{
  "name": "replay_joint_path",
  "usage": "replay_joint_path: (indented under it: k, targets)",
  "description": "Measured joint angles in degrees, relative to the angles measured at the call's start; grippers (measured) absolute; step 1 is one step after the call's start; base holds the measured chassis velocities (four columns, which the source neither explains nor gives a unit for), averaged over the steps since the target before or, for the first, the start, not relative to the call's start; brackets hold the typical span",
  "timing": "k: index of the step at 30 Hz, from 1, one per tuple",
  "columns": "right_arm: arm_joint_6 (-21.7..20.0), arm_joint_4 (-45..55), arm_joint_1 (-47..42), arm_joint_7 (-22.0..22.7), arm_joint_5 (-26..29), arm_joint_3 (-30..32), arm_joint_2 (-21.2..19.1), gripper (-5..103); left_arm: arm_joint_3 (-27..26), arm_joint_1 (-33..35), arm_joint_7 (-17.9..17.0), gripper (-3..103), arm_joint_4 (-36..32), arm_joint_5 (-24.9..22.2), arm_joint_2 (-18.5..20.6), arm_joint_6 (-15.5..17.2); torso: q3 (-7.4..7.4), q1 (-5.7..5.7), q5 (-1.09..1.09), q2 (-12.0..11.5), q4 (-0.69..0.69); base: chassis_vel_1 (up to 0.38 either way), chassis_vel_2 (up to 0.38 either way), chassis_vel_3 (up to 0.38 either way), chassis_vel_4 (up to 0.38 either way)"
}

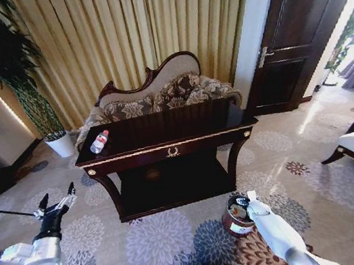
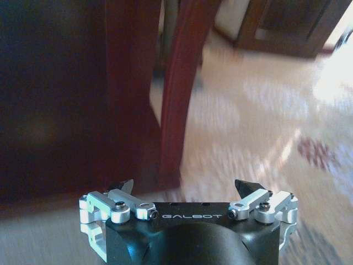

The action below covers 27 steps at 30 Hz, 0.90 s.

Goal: Move to the front of the table and place the trash on the table into the trash bin.

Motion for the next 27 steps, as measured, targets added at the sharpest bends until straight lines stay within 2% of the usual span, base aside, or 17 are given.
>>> replay_joint_path:
  k: [1, 2, 3, 4, 6, 7, 8, 9, 11, 12, 14, 20, 22, 27]
  targets:
    - [0.0, 0.0, 0.0, 0.0, 0.0, 0.0, 0.0, 100, 0.0, 0.0, 0.0, 100, 0.0, 0.0, 0.0, 0.0, 0.00, 0.00, 0.00, 0.0, 0.00, 0.000, 0.000, 0.000, 0.000]
    - [-1.1, 9.8, -3.6, 0.0, 3.6, 1.1, -0.5, 100, 0.0, -0.1, -0.1, 100, 0.0, 0.0, 0.0, 0.0, 0.00, 0.00, 0.02, 0.0, 0.01, 0.000, 0.000, 0.000, 0.000]
    - [-2.4, 15.6, -5.6, 0.0, 5.5, 1.6, -0.7, 100, 0.2, -0.2, -0.1, 100, -0.1, 0.1, 0.1, 0.0, 0.00, 0.00, 0.01, 0.0, -0.03, 0.000, 0.000, 0.000, 0.000]
    - [-2.4, 15.6, -5.6, 0.0, 5.5, 1.6, -0.7, 100, 0.2, -0.2, -0.1, 100, -0.1, 0.1, 0.1, 0.0, 0.00, 0.00, 0.01, 0.0, -0.03, 0.000, 0.000, 0.000, 0.000]
    - [-4.7, 29.2, -9.2, 0.0, 8.9, 2.3, -0.9, 100, 0.9, -0.8, -0.1, 100, -0.1, 0.4, 0.3, 0.1, -0.01, 0.00, -0.01, 0.0, -0.04, 0.000, 0.000, 0.000, 0.000]
    - [-4.7, 29.2, -9.2, 0.0, 8.9, 2.3, -0.9, 100, 0.9, -0.8, -0.1, 100, -0.1, 0.4, 0.3, 0.1, -0.01, 0.00, -0.01, 0.0, -0.04, 0.000, 0.000, 0.000, 0.000]
    - [-5.1, 35.2, -10.4, 0.0, 9.9, 2.1, -0.9, 100, 1.4, -1.1, -0.1, 100, -0.1, 0.6, 0.4, 0.3, -0.01, -0.01, -0.01, 0.0, 0.00, 0.000, 0.000, 0.000, 0.000]
    - [-5.1, 35.2, -10.4, 0.0, 9.9, 2.1, -0.9, 100, 1.4, -1.1, -0.1, 100, -0.1, 0.6, 0.4, 0.3, -0.01, -0.01, -0.01, 0.0, 0.00, 0.000, 0.000, 0.000, 0.000]
    - [-6.0, 44.5, -12.2, 0.0, 11.3, 0.7, -0.9, 100, 2.2, -1.7, -0.2, 100, -0.2, 1.0, 0.8, 0.9, -0.01, 0.00, 0.02, 0.0, -0.01, 0.000, 0.000, 0.000, 0.000]
    - [-6.0, 44.5, -12.2, 0.0, 11.3, 0.7, -0.9, 100, 2.2, -1.7, -0.2, 100, -0.2, 1.0, 0.8, 0.9, -0.01, 0.00, 0.02, 0.0, -0.01, 0.000, 0.000, 0.000, 0.000]
    - [-6.5, 53.0, -13.3, 0.0, 12.9, -0.7, -0.4, 100, 2.8, -2.1, -0.5, 100, -0.4, 1.2, 1.0, 1.2, 0.00, 0.00, 0.00, 0.0, 0.00, 0.000, 0.000, 0.000, 0.000]
    - [-7.2, 63.7, -13.9, 0.0, 17.4, -1.7, -0.8, 100, 3.6, -3.0, -1.2, 100, -0.4, 1.8, 1.2, 1.4, -0.01, -0.01, 0.00, 0.0, -0.01, 0.000, 0.000, 0.000, 0.000]
    - [-7.2, 65.4, -13.9, 0.0, 19.3, -1.1, -1.3, 100, 3.7, -3.2, -1.2, 100, -0.4, 1.8, 1.3, 1.5, 0.00, 0.00, 0.00, 0.0, 0.00, 0.000, 0.000, 0.000, 0.000]
    - [-7.0, 66.0, -13.9, 0.0, 20.1, -0.2, -2.3, 100, 3.7, -3.6, -1.5, 100, -1.1, 1.8, 1.5, 2.2, 0.00, 0.00, 0.01, 0.0, -0.02, 0.000, 0.000, 0.000, 0.000]
